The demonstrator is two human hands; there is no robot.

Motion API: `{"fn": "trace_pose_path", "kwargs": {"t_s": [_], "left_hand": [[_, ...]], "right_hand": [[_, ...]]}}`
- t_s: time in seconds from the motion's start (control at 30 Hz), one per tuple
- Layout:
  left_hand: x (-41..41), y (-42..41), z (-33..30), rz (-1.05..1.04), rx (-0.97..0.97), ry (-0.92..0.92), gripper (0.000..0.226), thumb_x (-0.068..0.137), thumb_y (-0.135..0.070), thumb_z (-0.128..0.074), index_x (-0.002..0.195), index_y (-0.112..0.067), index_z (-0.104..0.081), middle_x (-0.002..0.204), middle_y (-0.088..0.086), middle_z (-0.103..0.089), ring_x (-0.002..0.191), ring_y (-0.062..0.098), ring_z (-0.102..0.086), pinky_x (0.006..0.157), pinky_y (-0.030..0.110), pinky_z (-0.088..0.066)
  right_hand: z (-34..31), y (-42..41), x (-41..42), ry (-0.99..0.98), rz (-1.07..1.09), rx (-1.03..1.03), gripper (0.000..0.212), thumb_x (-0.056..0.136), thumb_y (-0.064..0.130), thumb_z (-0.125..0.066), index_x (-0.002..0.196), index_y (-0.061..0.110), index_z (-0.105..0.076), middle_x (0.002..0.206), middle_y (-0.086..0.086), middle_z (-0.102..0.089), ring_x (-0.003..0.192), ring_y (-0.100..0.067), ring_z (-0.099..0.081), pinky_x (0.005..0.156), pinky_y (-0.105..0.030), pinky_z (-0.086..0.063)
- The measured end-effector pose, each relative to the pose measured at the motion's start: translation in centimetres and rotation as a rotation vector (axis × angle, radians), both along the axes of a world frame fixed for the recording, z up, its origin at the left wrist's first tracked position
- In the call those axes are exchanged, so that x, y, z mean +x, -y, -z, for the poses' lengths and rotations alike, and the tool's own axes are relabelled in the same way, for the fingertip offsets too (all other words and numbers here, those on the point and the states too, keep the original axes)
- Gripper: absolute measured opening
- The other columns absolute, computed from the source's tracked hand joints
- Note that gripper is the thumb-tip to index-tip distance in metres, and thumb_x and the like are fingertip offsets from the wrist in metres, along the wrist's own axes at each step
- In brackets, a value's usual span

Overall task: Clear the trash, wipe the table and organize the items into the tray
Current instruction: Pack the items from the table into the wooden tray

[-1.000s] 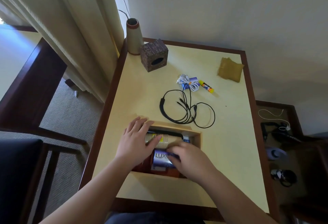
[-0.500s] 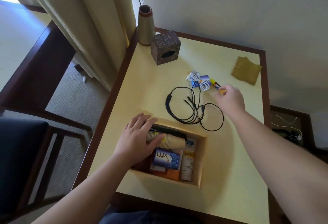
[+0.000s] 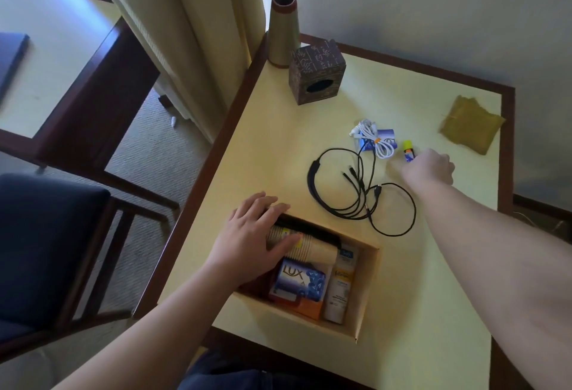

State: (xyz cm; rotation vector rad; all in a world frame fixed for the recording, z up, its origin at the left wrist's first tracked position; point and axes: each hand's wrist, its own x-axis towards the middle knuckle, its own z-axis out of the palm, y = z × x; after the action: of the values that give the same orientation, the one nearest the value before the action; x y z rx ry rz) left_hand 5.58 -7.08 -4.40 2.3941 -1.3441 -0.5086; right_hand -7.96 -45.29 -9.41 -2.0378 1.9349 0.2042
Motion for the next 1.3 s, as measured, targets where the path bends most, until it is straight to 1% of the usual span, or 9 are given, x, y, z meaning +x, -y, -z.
{"fn": "trace_pose_path", "kwargs": {"t_s": [0.13, 0.27, 0.37, 0.43, 0.6, 0.73, 0.83, 1.03, 1.3], "left_hand": [[-0.1, -0.1, -0.1, -0.002, -0.007, 0.016, 0.065, 0.097, -0.076, -0.047, 0.147, -0.036, -0.049, 0.153, -0.009, -0.048, 0.153, 0.014, -0.025, 0.119, 0.046, -0.036], [-0.1, 0.0, -0.1, 0.006, -0.009, 0.015, 0.064, 0.097, -0.075, -0.046, 0.146, -0.034, -0.049, 0.152, -0.009, -0.048, 0.152, 0.014, -0.026, 0.117, 0.047, -0.037], [0.0, 0.0, -0.3, 0.013, -0.004, 0.005, 0.065, 0.098, -0.075, -0.045, 0.146, -0.032, -0.049, 0.151, -0.008, -0.048, 0.151, 0.015, -0.026, 0.116, 0.048, -0.038], [0.0, -0.1, -0.4, 0.016, -0.007, -0.006, 0.065, 0.098, -0.074, -0.046, 0.147, -0.031, -0.049, 0.151, -0.007, -0.048, 0.151, 0.015, -0.026, 0.116, 0.049, -0.038], [-0.1, -0.2, -0.6, 0.018, -0.029, -0.018, 0.066, 0.098, -0.072, -0.047, 0.148, -0.029, -0.050, 0.151, -0.006, -0.049, 0.151, 0.016, -0.026, 0.117, 0.047, -0.038], [0.0, -0.3, -0.5, 0.031, -0.033, -0.010, 0.067, 0.098, -0.074, -0.045, 0.148, -0.030, -0.049, 0.151, -0.007, -0.049, 0.151, 0.018, -0.027, 0.117, 0.049, -0.040], [0.0, -0.4, -0.4, 0.037, -0.028, 0.000, 0.068, 0.097, -0.076, -0.040, 0.149, -0.032, -0.047, 0.152, -0.008, -0.048, 0.151, 0.017, -0.026, 0.117, 0.048, -0.040], [0.0, -0.4, -0.2, 0.042, -0.037, 0.005, 0.070, 0.097, -0.077, -0.037, 0.149, -0.031, -0.048, 0.153, -0.006, -0.049, 0.151, 0.019, -0.028, 0.119, 0.049, -0.039], [0.2, -0.5, 0.3, 0.050, -0.052, 0.018, 0.064, 0.099, -0.072, -0.044, 0.148, -0.030, -0.051, 0.150, -0.006, -0.052, 0.149, 0.020, -0.031, 0.118, 0.047, -0.039]], "right_hand": [[-1.1, -3.5, -1.9, 0.269, 0.136, -0.035, 0.033, 0.093, 0.038, -0.058, 0.105, 0.010, -0.069, 0.109, -0.016, -0.070, 0.098, -0.040, -0.064, 0.079, -0.041, -0.054], [-6.5, -11.4, -4.3, 0.606, 0.094, -0.033, 0.022, 0.098, 0.037, -0.067, 0.107, 0.017, -0.069, 0.094, 0.004, -0.070, 0.084, -0.019, -0.063, 0.075, -0.029, -0.043], [-10.2, -19.0, -6.7, 0.704, 0.038, 0.050, 0.011, 0.096, 0.035, -0.072, 0.099, 0.025, -0.068, 0.086, 0.015, -0.069, 0.078, 0.001, -0.063, 0.067, -0.022, -0.043], [-11.1, -23.0, -8.2, 0.709, 0.030, 0.117, 0.008, 0.095, 0.036, -0.073, 0.095, 0.029, -0.070, 0.084, 0.015, -0.071, 0.076, 0.002, -0.065, 0.067, -0.022, -0.047], [-11.4, -29.8, -10.3, 0.526, 0.009, 0.248, 0.012, 0.093, 0.042, -0.072, 0.099, 0.031, -0.072, 0.088, 0.017, -0.070, 0.081, 0.003, -0.063, 0.064, -0.017, -0.045], [-11.0, -31.7, -9.5, 0.223, -0.141, 0.201, 0.018, 0.099, 0.051, -0.058, 0.102, 0.035, -0.063, 0.090, 0.015, -0.061, 0.077, -0.001, -0.057, 0.055, -0.015, -0.037], [-10.7, -31.6, -8.3, 0.041, -0.246, 0.144, 0.022, 0.102, 0.051, -0.048, 0.097, 0.033, -0.059, 0.085, 0.011, -0.057, 0.071, -0.008, -0.058, 0.054, -0.020, -0.041], [-10.5, -29.8, -4.5, -0.145, -0.268, 0.219, 0.010, 0.096, 0.029, -0.063, 0.106, 0.025, -0.066, 0.092, 0.006, -0.060, 0.086, -0.019, -0.066, 0.070, -0.032, -0.055], [-10.7, -28.7, -2.5, -0.259, -0.250, 0.281, 0.025, 0.087, 0.034, -0.079, 0.105, 0.023, -0.065, 0.085, 0.004, -0.062, 0.078, -0.020, -0.062, 0.064, -0.032, -0.049]]}}
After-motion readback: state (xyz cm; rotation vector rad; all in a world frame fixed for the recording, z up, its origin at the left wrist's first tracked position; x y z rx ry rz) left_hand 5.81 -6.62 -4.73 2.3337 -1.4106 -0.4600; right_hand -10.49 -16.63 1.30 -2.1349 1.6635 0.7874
